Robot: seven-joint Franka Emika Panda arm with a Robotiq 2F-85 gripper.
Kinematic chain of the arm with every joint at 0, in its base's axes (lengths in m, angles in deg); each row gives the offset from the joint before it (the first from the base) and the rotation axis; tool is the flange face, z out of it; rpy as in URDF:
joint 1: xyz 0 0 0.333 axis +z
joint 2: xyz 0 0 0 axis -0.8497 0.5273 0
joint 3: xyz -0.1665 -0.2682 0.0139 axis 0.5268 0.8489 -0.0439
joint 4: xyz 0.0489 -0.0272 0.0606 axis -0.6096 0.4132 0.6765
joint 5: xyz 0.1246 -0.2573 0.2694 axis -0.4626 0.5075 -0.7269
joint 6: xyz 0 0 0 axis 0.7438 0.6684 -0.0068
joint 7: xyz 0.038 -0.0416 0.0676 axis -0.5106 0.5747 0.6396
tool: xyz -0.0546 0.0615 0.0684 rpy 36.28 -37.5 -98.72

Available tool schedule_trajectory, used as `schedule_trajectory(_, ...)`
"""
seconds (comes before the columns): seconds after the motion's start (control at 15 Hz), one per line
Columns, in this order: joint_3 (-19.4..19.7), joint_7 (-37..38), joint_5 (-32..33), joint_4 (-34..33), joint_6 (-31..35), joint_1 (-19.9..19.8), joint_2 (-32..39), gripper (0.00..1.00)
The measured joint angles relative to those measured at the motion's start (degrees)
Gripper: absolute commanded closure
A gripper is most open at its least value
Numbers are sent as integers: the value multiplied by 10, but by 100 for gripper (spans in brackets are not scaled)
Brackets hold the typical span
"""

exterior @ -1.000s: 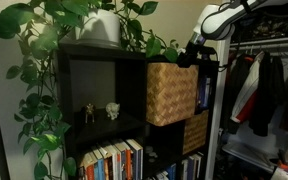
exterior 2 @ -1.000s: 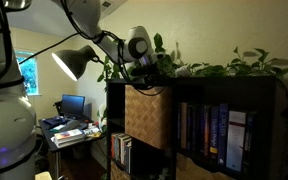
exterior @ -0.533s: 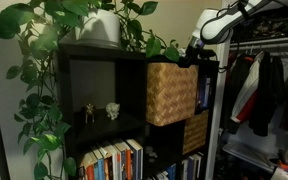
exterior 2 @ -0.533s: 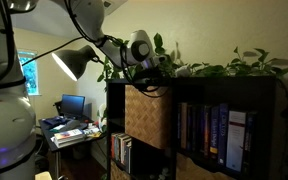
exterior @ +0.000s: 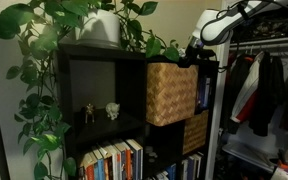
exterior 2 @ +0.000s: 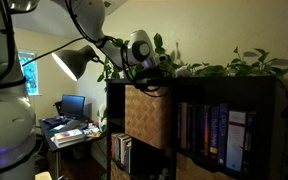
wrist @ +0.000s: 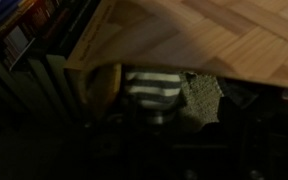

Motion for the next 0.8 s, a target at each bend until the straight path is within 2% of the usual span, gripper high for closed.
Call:
schedule_trajectory(0.47,6,-4,-8,4,-1,-5,-15,93)
schedule_trajectory(0.73,14,-58,-71,6,-8,-1,-28,98)
schedule_trajectory(0.8,16,-76,-90,7,-10,2,-31,95)
